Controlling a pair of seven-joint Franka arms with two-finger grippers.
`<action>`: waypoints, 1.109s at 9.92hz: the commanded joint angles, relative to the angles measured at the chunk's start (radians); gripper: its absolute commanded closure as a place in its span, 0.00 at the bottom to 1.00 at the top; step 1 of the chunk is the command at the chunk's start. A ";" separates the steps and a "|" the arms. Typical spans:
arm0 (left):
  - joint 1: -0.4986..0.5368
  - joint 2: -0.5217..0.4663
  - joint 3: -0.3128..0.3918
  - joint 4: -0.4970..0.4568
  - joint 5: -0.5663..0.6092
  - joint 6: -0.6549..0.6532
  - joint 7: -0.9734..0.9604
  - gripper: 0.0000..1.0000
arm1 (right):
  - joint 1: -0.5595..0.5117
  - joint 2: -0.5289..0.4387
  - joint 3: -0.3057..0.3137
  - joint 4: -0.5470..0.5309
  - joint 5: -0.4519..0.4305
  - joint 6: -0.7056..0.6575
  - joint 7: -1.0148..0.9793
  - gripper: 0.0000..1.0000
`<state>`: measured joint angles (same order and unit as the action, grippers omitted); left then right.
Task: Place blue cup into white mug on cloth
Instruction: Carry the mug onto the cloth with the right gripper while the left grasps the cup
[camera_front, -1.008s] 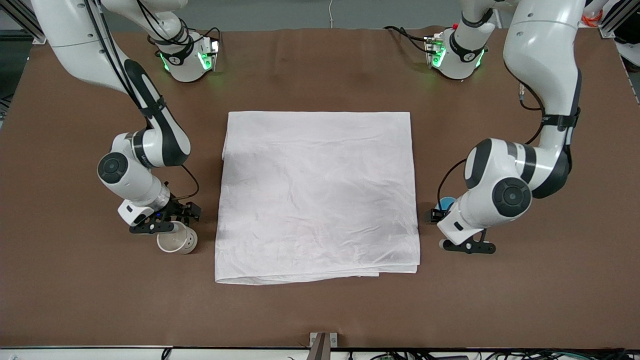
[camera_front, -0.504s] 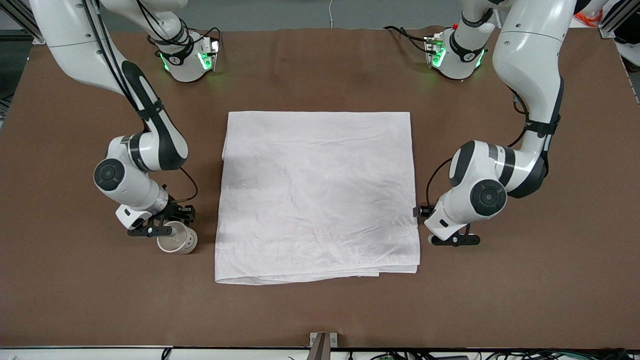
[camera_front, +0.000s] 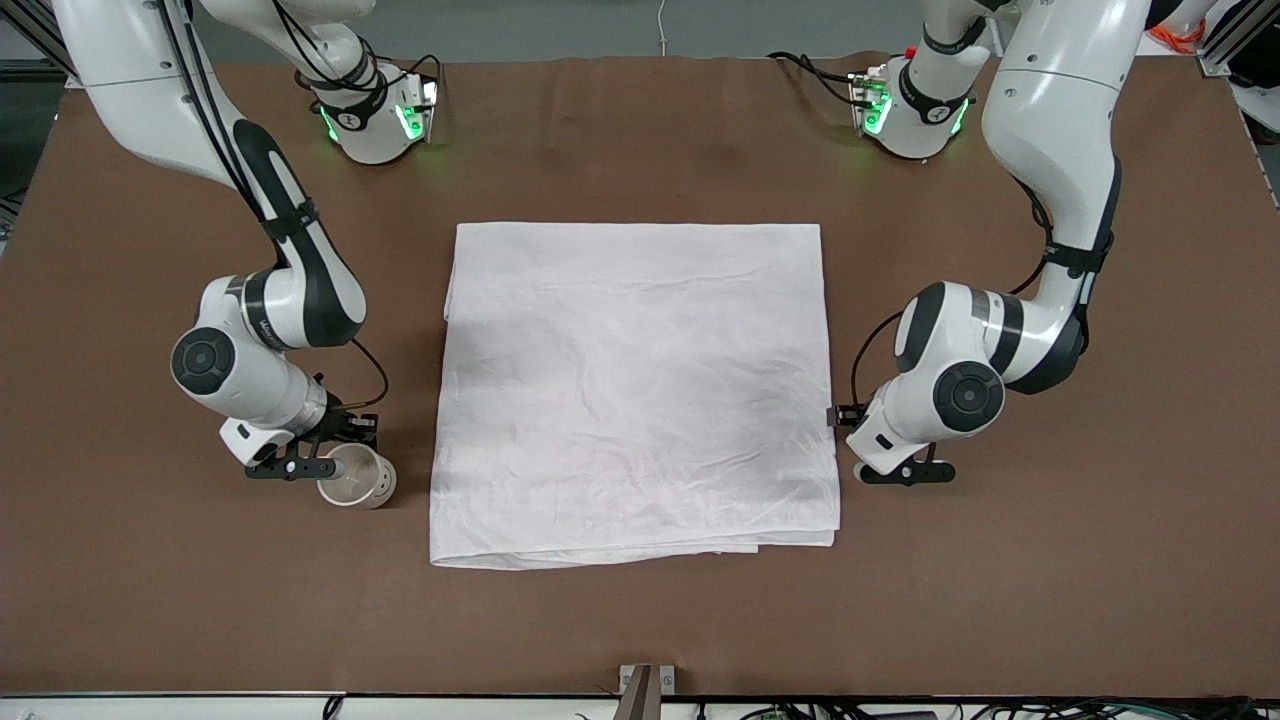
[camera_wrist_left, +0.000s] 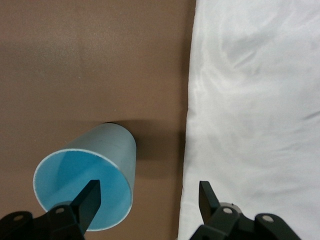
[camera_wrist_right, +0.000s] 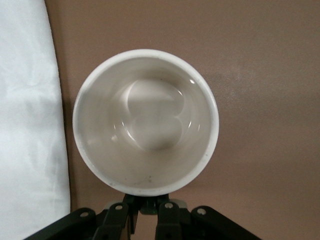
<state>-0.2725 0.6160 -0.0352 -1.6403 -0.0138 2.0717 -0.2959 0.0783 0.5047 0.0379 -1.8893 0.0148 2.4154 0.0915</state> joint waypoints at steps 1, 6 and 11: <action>-0.004 0.002 0.000 -0.013 0.012 0.013 -0.009 0.29 | 0.000 -0.006 0.005 0.012 0.004 -0.009 0.043 1.00; -0.001 0.021 0.001 -0.006 0.038 0.024 -0.012 0.78 | 0.275 -0.133 0.025 0.132 0.004 -0.278 0.519 1.00; 0.013 -0.034 0.000 -0.007 0.040 -0.014 0.003 1.00 | 0.644 0.025 0.023 0.269 -0.012 -0.181 0.871 1.00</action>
<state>-0.2674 0.6285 -0.0325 -1.6407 0.0151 2.0847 -0.2958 0.6876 0.4375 0.0762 -1.6948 0.0157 2.2101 0.9219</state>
